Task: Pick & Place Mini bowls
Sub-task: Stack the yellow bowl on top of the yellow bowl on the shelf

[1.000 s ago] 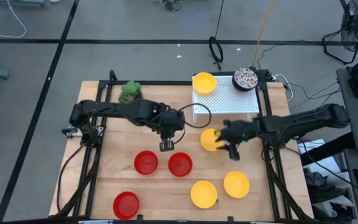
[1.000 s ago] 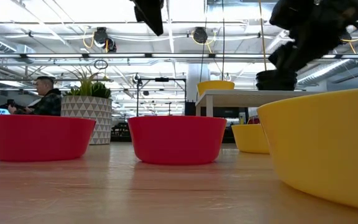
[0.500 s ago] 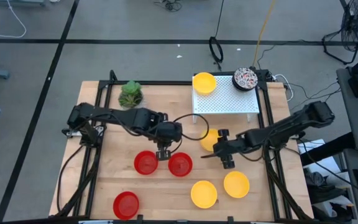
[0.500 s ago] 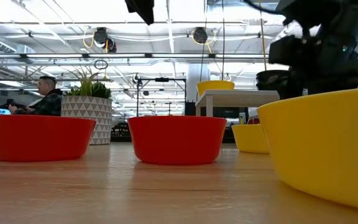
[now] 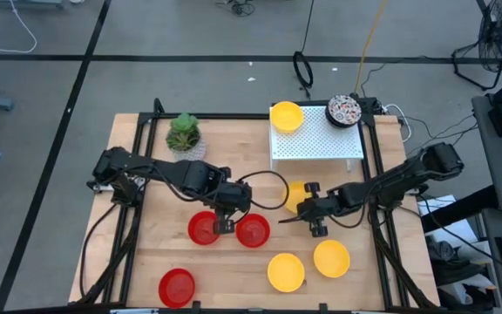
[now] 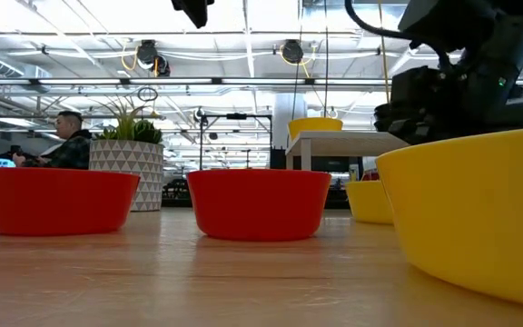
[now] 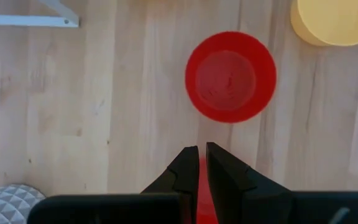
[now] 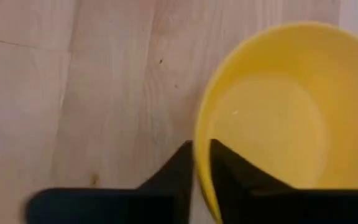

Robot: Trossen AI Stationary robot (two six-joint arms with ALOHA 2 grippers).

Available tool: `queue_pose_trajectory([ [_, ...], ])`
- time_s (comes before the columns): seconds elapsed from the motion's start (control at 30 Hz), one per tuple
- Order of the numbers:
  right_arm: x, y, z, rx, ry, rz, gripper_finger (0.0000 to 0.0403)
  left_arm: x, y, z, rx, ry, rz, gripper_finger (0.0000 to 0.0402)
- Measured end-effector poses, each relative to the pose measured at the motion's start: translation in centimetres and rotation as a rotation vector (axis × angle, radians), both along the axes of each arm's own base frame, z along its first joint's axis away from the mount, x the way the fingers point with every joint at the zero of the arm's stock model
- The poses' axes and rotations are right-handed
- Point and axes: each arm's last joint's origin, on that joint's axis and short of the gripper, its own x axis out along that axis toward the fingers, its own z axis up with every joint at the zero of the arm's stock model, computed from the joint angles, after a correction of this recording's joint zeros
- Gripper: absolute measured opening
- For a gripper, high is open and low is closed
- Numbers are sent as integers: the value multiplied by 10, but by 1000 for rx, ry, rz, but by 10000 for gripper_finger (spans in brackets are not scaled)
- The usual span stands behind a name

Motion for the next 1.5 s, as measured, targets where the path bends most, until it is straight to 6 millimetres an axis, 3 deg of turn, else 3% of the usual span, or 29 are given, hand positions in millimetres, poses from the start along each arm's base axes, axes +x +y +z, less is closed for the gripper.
queue_pose_trajectory([
  [0.13, -1, 0, 15, 15, -58, -1, 8, -1, -1, 0, -3, 0, 37, 37],
  [0.37, 3, -5, 93, -34, -376, 71, 1, 0, 1, 0, 34, -9, 7, 37],
  [0.5, 0, -19, 135, -99, -525, 9, 1, 1, 3, 0, 49, -9, -32, 37],
  [0.7, 1, -54, 172, -285, -613, -146, 1, 2, 3, 0, 50, -15, -37, 37],
  [0.83, 10, -91, 180, -365, -616, -261, 1, 6, 2, 2, 41, -59, -34, 37],
  [1.07, 25, -152, 166, -329, -547, -383, 0, 20, -1, 9, 6, -229, -30, 37],
  [1.27, 35, -176, 146, -330, -479, -431, 0, 36, -5, 21, -35, -427, -25, 37],
  [1.5, 44, -187, 134, -348, -455, -432, 0, 51, -7, 39, -82, -676, -19, 37],
])
